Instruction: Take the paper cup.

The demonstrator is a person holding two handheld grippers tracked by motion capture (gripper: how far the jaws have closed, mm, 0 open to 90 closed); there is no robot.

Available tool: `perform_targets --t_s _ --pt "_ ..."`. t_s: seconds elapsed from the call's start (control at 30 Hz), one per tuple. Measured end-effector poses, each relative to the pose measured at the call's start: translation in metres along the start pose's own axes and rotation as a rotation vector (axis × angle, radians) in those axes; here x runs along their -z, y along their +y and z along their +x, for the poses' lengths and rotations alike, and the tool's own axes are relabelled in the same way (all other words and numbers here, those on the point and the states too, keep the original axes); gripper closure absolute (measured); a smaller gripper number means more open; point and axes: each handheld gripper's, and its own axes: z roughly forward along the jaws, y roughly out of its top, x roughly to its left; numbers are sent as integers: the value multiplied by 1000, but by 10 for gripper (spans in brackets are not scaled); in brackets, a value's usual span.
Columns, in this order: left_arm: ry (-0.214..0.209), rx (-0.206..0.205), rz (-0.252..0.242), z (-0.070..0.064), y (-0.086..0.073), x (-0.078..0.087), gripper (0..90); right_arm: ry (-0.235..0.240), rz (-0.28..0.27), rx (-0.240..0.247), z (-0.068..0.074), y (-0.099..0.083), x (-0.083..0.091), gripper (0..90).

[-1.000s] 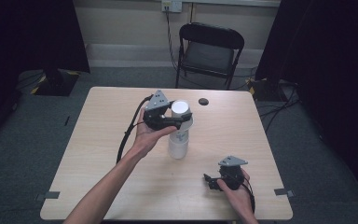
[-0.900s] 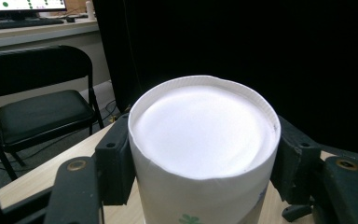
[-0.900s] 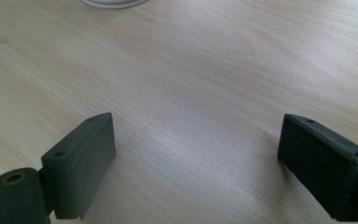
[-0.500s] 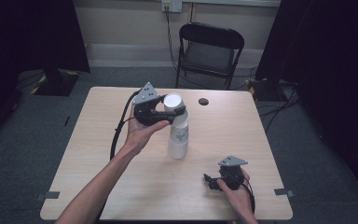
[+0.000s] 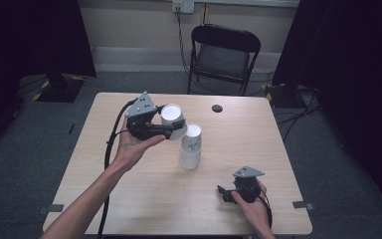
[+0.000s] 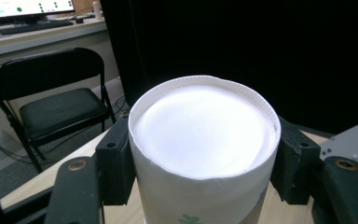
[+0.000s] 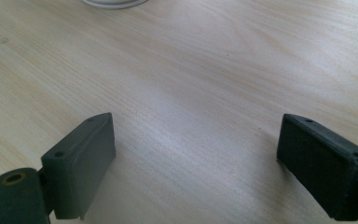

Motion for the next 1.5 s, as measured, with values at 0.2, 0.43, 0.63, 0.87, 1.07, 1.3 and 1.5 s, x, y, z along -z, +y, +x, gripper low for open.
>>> perform_targets --t_s 0.2,0.43,0.63,0.87,1.07,1.3,1.5 --pt "4 19 3 3 -14 15 352 0 -4 2 0 0 0 120" --pt "6 52 12 3 -33 28 352 -13 -4 -15 3 0 1 129" --pt "-9 59 39 0 -46 33 352 -16 -4 -18 3 0 1 132" --pt "-42 59 75 -9 -62 34 352 -13 -10 0 8 2 4 221" --pt "-62 61 96 -17 -76 35 352 17 -97 33 19 11 18 301" --pt "-102 84 95 -29 -89 34 352 127 -150 95 48 29 24 369" --pt "-119 102 87 -36 -97 36 351 237 -216 156 76 56 22 442"
